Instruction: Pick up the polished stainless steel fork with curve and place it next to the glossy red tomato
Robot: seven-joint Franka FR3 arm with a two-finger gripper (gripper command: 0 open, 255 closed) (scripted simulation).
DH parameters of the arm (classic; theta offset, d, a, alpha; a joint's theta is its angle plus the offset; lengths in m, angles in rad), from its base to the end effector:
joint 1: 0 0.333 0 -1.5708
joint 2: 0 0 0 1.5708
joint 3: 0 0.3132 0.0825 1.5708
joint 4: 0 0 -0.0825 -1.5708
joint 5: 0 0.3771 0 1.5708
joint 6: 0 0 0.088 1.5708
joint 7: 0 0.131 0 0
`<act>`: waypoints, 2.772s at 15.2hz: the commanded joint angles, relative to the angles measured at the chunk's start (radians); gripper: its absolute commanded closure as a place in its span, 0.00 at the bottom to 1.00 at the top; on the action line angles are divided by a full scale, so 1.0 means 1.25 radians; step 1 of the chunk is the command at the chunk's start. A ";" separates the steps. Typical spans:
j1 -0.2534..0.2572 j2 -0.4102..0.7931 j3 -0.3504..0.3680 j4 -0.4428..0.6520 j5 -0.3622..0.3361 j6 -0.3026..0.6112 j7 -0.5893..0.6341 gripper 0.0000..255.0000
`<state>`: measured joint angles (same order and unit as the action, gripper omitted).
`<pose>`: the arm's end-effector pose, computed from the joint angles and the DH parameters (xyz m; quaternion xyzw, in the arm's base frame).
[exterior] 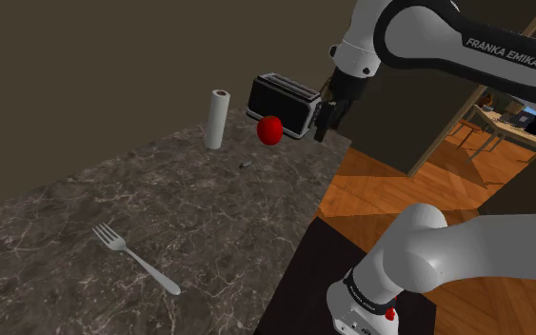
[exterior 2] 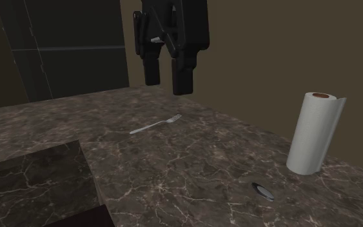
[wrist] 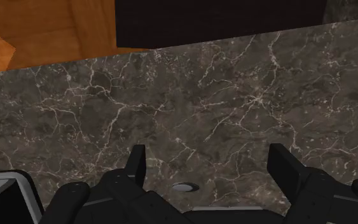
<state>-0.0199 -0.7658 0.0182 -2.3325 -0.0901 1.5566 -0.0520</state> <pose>0.3058 -0.0110 0.5687 0.9984 0.0221 -0.0066 0.0512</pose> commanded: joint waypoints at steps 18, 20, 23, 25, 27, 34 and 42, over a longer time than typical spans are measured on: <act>0.075 0.223 0.239 -0.040 0.145 0.290 0.296 0.00; 0.079 0.267 0.268 -0.026 0.148 0.324 0.333 0.00; 0.083 0.339 0.310 0.004 0.143 0.373 0.389 0.00; 0.084 0.391 0.338 0.029 0.132 0.403 0.430 0.00; 0.085 0.446 0.364 0.058 0.114 0.430 0.472 0.00; 0.109 0.659 0.429 0.192 -0.003 0.497 0.641 0.00; 0.197 0.887 0.421 0.376 -0.147 0.515 0.793 0.00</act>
<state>0.2152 0.3180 0.5495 -1.8811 -0.2587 2.1964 0.9259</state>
